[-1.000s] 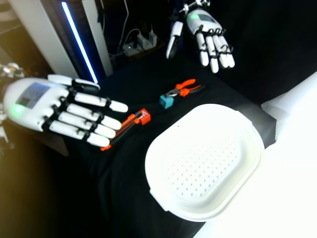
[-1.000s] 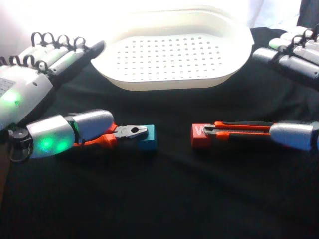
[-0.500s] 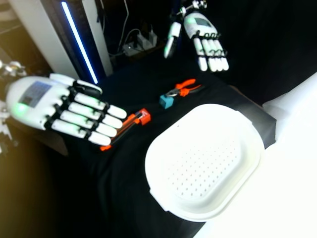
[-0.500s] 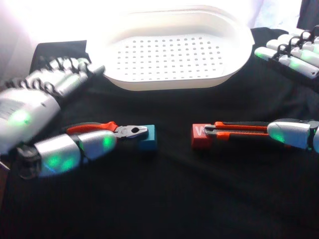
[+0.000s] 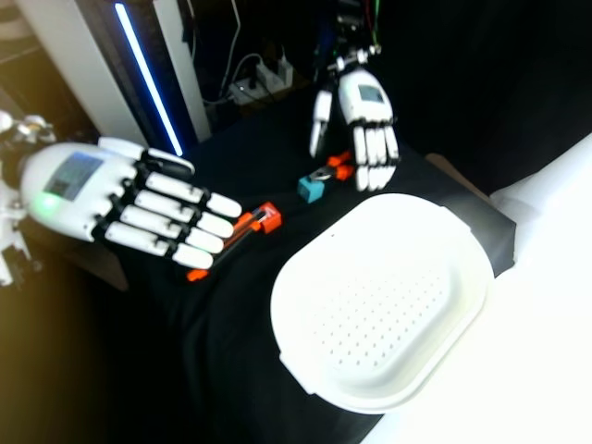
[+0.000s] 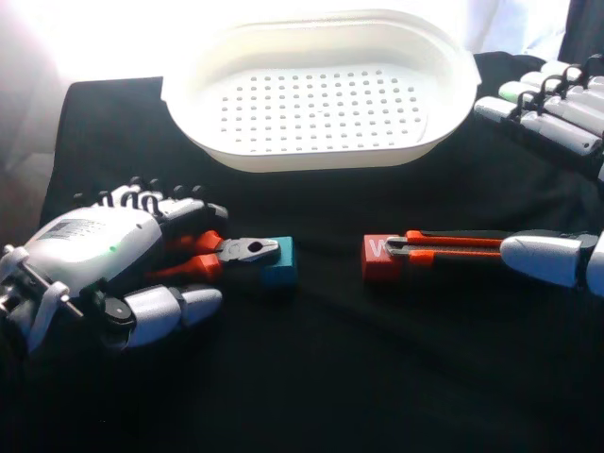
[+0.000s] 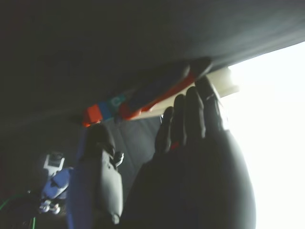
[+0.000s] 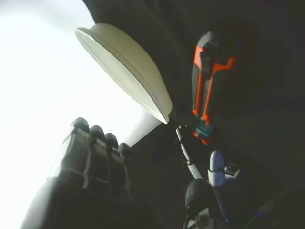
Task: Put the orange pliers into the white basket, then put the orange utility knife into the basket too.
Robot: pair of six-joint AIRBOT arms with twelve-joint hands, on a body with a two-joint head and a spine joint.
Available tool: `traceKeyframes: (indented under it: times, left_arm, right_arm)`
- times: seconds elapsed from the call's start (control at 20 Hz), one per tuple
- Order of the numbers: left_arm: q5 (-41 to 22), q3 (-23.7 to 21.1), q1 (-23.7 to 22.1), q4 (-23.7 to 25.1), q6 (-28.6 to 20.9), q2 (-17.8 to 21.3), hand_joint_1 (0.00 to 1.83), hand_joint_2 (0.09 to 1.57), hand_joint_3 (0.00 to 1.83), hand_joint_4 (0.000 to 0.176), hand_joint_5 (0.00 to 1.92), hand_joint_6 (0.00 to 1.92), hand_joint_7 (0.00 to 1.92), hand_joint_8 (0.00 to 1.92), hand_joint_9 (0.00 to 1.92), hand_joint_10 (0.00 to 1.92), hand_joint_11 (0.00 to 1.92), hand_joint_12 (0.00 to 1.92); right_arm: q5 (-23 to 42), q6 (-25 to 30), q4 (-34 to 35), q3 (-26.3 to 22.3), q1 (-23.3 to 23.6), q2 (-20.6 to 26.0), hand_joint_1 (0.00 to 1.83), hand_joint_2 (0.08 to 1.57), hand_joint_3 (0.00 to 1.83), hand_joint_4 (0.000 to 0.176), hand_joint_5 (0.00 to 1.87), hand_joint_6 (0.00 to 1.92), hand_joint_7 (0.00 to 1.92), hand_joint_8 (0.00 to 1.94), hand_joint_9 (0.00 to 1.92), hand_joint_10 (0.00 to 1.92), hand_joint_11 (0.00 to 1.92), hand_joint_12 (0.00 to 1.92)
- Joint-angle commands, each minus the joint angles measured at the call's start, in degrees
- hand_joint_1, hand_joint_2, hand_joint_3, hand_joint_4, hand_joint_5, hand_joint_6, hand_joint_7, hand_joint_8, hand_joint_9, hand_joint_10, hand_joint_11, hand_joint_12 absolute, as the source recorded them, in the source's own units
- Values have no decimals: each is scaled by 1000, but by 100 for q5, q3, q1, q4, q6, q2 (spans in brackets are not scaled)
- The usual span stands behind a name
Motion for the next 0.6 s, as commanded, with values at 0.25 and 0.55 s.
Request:
traceKeyframes:
  times: [0.25, 0.55]
  left_arm:
    - [-1213, -217, -263, 360, -61, 245, 1381, 1281, 0, 114, 1011, 1921, 1229, 1921, 1366, 1921, 1221, 1921]
    - [-2121, -482, -405, 818, -61, 677, 1329, 1291, 0, 164, 1048, 1921, 1273, 1921, 1399, 1921, 1449, 1921]
  right_arm:
    - [718, -4, -34, 27, 22, -5, 33, 1208, 10, 32, 0, 0, 0, 0, 0, 0, 0, 0]
    - [719, -4, -34, 31, 22, -10, 0, 1253, 17, 33, 0, 0, 0, 0, 0, 0, 0, 0]
